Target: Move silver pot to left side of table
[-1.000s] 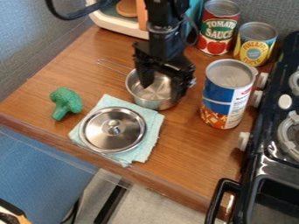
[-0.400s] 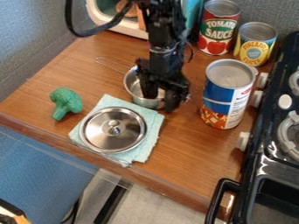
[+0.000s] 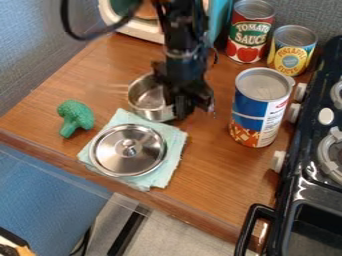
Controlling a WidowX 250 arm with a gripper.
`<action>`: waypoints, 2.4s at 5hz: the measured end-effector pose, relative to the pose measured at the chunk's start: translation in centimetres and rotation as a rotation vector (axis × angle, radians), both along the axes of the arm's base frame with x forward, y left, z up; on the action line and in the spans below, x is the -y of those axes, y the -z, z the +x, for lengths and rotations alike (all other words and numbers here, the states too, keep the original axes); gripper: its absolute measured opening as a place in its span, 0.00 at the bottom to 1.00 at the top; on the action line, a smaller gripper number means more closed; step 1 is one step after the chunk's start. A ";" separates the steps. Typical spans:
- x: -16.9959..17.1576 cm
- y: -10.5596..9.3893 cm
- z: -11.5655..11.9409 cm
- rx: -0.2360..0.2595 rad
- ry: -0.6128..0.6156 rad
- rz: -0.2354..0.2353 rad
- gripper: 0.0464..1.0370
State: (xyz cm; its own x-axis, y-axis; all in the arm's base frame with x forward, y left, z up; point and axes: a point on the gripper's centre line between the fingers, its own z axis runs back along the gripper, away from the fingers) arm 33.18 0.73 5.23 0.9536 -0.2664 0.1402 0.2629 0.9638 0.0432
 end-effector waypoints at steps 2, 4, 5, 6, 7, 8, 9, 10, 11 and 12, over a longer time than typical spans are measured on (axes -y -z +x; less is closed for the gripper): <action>-3.2 -3.7 2.1 0.091 -0.057 0.013 0.03; -10.0 -3.3 3.4 0.085 -0.239 0.076 0.03; -12.0 -1.7 3.5 0.042 -0.309 0.087 0.03; -12.5 0.2 3.1 -0.011 -0.339 0.090 0.03; -12.6 0.6 2.9 -0.026 -0.376 0.097 0.03; -12.8 1.7 2.3 -0.080 -0.450 0.114 0.03; -12.9 1.8 2.4 -0.103 -0.499 0.117 0.06; -12.5 1.8 2.1 -0.126 -0.517 0.108 0.24; -12.2 1.3 1.9 -0.133 -0.536 0.104 0.52; -11.9 -2.5 1.8 -0.044 -0.510 0.084 0.83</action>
